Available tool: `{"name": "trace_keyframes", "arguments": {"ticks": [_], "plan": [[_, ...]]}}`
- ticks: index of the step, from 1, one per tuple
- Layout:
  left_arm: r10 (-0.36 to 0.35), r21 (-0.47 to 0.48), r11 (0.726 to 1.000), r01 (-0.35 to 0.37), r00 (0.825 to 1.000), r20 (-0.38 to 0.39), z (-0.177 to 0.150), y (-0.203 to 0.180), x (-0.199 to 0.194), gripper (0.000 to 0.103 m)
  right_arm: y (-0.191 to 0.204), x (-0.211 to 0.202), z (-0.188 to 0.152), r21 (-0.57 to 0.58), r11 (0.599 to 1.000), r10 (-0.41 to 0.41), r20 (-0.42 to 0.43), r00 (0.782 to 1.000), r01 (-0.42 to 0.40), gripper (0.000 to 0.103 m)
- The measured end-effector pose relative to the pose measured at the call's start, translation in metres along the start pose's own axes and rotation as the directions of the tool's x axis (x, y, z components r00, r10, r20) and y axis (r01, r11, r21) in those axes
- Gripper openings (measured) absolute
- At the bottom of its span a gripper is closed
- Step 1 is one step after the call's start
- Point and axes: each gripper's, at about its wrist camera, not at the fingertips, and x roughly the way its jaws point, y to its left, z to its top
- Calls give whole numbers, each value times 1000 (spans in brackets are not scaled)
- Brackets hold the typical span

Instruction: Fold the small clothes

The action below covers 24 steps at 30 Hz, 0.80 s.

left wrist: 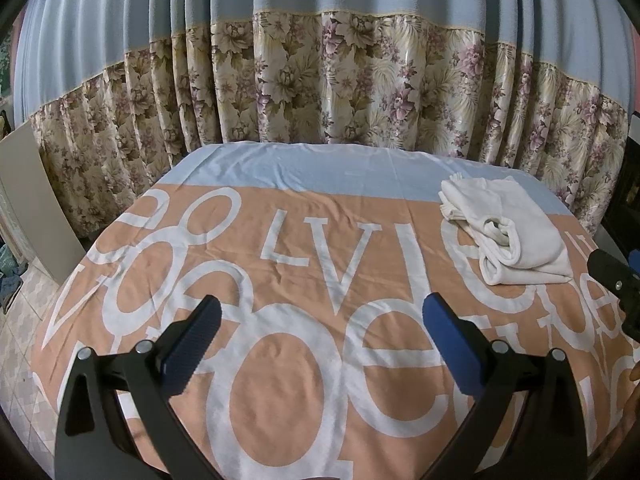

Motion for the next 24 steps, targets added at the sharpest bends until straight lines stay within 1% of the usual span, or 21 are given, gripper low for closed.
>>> {"name": "trace_keyframes", "arguments": {"ticks": [11,24], "plan": [[0,3,1000,0,1000,1,2,0,-1,101,1,3,1,4,1000,6,-11,1000,-6,100],[0,5,1000,0,1000,4,3,1,-3,101,-1,2,2,-2,1000,4,0,1000,-4,100]]}}
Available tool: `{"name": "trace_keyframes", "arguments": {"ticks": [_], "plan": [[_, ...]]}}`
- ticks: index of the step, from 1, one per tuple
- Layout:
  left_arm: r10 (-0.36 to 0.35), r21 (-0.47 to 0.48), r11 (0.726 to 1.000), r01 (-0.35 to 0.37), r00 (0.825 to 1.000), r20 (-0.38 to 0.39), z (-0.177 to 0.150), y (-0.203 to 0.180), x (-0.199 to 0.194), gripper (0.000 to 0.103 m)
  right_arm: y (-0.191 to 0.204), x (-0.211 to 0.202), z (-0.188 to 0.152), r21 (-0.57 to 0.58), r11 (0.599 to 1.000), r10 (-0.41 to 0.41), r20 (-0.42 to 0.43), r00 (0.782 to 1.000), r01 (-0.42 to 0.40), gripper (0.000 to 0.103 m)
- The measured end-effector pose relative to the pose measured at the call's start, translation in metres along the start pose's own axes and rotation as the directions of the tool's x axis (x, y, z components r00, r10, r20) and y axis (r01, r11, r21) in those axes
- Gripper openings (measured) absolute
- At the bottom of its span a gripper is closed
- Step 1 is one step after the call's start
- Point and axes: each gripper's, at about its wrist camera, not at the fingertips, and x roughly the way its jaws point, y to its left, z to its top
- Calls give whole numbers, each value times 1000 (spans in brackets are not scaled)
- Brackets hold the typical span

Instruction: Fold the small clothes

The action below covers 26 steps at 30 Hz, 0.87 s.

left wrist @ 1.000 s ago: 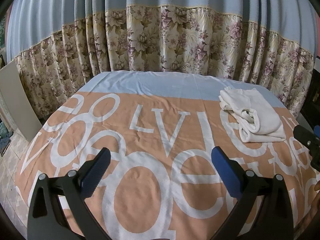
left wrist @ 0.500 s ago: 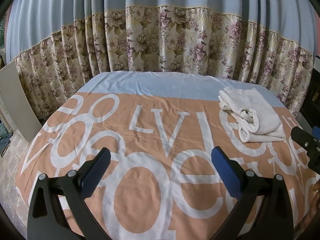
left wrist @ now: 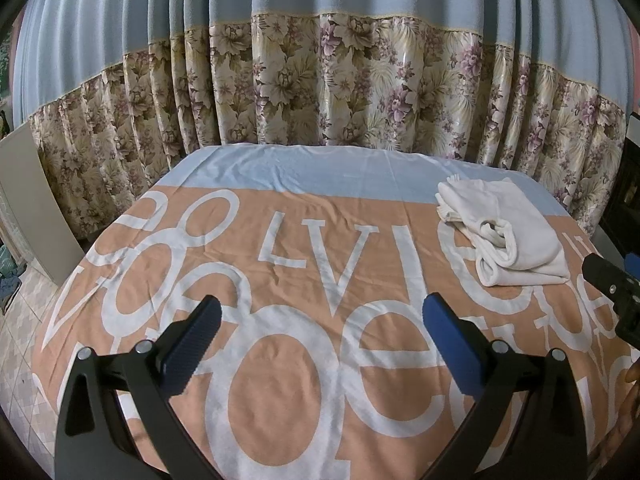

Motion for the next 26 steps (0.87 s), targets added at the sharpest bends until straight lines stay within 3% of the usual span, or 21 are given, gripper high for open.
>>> {"name": "trace_keyframes", "arguments": {"ticks": [26], "plan": [[6,-11,1000,-6,1000,-4,-2,-3,-2,101,-1,-1,-2,2,1000,7,-3,1000,-7,100]]}}
